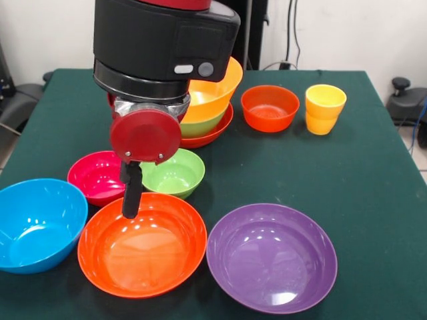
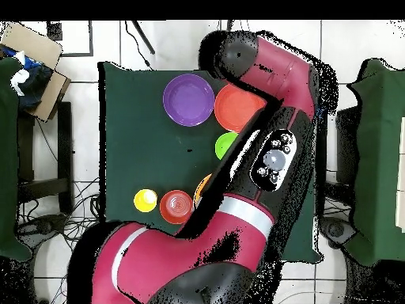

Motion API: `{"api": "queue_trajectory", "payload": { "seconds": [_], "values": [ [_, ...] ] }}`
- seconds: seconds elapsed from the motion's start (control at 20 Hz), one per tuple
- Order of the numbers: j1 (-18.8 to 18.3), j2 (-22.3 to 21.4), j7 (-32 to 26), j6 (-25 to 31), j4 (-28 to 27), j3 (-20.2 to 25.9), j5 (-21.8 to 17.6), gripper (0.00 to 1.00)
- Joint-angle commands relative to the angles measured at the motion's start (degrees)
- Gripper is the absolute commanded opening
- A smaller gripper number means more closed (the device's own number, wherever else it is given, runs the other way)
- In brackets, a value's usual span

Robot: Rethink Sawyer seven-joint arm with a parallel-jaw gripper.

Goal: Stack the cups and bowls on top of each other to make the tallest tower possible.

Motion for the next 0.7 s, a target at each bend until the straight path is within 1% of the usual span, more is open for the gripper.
{"api": "queue_trajectory", "payload": {
  "seconds": [0.05, 0.4, 0.7],
  "values": [
    [0.54, 0.05, 9.13, 1.2, 1.94, 5.19, 0.34, 1.0],
    [1.0, 0.05, 8.29, -0.88, 3.76, 5.33, -0.06, 1.0],
    [0.92, -1.51, 5.41, -1.9, 7.32, 6.4, -0.91, 1.0]
  ]
}}
